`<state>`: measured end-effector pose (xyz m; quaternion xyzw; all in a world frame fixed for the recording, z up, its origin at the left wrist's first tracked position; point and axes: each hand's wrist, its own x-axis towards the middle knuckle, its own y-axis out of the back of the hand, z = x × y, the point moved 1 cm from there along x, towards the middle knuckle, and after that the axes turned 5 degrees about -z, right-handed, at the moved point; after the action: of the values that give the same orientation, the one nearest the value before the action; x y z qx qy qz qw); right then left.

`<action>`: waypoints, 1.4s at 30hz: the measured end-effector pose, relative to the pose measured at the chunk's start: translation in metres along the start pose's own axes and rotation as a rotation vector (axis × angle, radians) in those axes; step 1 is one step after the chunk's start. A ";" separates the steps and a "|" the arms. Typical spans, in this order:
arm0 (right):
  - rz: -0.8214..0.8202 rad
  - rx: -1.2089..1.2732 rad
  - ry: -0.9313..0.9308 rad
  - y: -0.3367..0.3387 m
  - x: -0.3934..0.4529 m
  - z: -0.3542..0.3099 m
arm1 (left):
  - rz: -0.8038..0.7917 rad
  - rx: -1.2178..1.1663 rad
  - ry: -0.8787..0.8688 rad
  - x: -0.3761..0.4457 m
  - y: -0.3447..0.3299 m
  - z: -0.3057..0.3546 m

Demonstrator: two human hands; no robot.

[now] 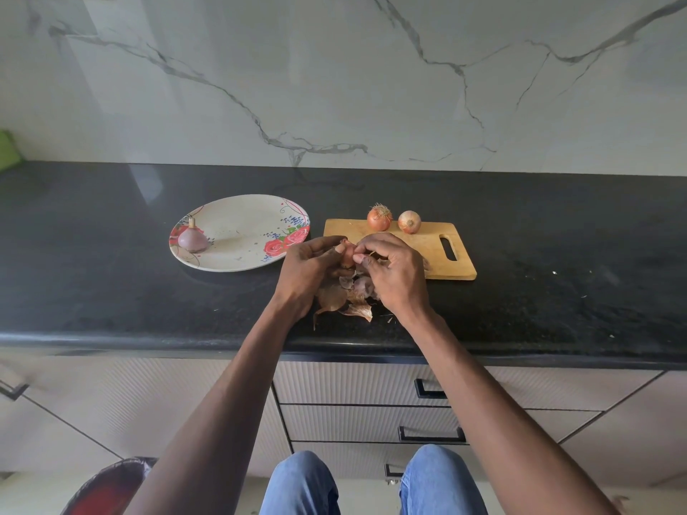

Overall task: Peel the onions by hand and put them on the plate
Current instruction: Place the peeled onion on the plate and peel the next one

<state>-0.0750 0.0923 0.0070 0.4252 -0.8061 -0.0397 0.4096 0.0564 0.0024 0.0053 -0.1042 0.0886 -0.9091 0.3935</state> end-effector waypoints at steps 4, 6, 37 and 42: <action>-0.025 -0.044 -0.023 -0.002 0.001 0.002 | 0.006 0.008 0.001 0.001 0.000 0.000; -0.037 -0.066 -0.014 -0.003 0.002 0.003 | 0.008 0.004 -0.001 0.000 0.000 0.000; -0.076 -0.102 0.052 -0.006 0.002 0.006 | 0.024 0.044 -0.021 -0.003 -0.002 0.003; -0.098 -0.165 0.103 -0.009 0.000 0.003 | 0.025 0.045 -0.013 -0.002 -0.001 0.002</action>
<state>-0.0710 0.0852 0.0014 0.4302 -0.7562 -0.1040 0.4819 0.0572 0.0042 0.0074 -0.1000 0.0668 -0.9052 0.4076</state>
